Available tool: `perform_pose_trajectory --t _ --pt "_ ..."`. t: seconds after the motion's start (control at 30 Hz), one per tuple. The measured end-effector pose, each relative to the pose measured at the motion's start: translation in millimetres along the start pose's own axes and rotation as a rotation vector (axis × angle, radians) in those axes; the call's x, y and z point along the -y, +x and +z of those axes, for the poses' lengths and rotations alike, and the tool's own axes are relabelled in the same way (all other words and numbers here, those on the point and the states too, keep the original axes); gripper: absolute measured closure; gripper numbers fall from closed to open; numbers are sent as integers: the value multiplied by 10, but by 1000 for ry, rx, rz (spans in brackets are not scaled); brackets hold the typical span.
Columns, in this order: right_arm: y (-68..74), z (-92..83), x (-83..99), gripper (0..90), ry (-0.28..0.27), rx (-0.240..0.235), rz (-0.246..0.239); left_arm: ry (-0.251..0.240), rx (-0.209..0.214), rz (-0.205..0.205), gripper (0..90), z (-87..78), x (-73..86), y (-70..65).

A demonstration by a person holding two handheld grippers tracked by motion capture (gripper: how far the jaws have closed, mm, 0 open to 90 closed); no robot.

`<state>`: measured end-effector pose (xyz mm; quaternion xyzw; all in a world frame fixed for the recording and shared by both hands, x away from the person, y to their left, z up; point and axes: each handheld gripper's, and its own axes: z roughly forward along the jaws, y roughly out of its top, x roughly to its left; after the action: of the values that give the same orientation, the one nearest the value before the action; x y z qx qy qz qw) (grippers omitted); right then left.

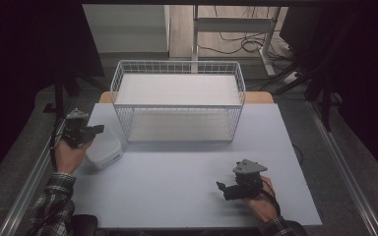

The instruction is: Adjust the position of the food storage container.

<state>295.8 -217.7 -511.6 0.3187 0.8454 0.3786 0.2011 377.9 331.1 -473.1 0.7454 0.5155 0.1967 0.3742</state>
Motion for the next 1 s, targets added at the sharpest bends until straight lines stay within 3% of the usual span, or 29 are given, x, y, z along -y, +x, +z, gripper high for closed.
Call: perform_pose_trajectory --t 0.23,0.33,0.4,0.5,0.57,0.67,0.83,1.0 --pt "5 17 7 0 13 2 -17 18 -52 -36 900 54 3 216" --pt "12 25 9 0 19 1 -28 57 -93 -61 900 154 50 339" --pt "16 24 9 0 21 2 -34 74 -99 -84 900 203 106 392" --pt "10 22 11 0 23 4 -36 52 -79 -131 900 190 186 437" --pt "9 25 13 0 25 -1 -35 56 -89 -130 900 182 221 420" --pt "23 28 6 1 29 -3 -38 78 -73 -115 900 175 270 377" --pt "39 34 3 1 34 -4 -48 67 -40 -120 900 156 347 303" --pt "32 31 3 1 32 -5 -38 64 -6 -114 900 115 424 131"
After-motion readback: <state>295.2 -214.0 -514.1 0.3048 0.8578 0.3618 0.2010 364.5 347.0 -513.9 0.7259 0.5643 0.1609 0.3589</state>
